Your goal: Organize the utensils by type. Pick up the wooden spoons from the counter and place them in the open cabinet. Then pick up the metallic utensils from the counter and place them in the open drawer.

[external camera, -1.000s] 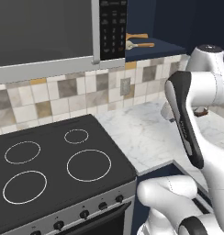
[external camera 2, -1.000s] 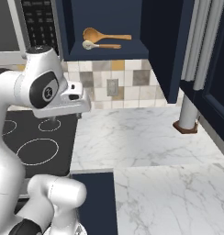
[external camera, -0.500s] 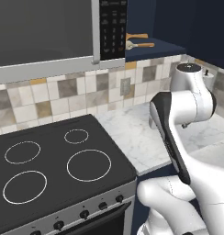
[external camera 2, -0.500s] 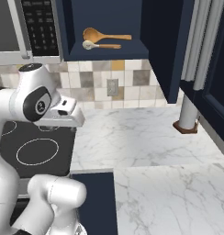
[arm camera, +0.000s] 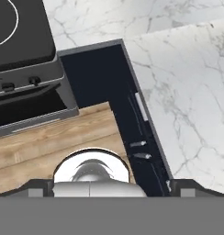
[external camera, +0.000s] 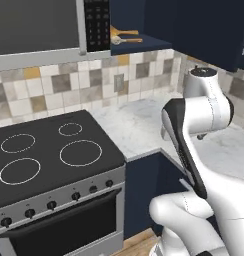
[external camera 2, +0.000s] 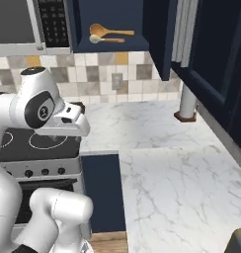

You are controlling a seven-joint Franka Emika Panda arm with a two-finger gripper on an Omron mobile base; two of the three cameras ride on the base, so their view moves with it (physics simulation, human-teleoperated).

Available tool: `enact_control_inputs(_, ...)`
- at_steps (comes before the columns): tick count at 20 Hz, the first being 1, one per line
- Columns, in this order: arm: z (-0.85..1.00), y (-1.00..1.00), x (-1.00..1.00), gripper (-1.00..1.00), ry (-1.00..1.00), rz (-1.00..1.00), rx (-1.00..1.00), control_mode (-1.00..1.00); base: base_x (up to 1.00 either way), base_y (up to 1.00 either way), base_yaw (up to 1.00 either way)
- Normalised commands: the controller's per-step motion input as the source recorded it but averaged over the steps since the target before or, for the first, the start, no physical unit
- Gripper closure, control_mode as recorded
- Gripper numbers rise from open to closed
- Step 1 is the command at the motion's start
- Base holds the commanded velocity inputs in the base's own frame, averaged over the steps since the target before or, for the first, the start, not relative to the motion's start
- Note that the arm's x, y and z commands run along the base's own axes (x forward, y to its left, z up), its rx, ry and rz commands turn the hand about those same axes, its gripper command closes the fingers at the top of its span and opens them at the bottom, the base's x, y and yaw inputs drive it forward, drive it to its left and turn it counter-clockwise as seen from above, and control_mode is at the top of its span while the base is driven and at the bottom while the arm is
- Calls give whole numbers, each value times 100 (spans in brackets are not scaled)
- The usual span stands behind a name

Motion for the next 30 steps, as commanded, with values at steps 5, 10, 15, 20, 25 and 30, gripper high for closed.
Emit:
enact_control_inputs(5,0,0,0,-100,0,0,0,100,-100,0,-7)
enact_control_inputs(10,0,0,0,-100,0,0,0,100,-85,7,-44)
enact_control_inputs(15,0,0,0,-100,0,0,0,100,-47,23,-89)
enact_control_inputs(20,0,0,0,-100,0,0,0,100,-37,18,-98)
enact_control_inputs(25,0,0,0,-100,0,0,0,100,-33,7,-97)
enact_control_inputs(30,0,0,0,-100,0,0,0,100,-39,-21,-69)
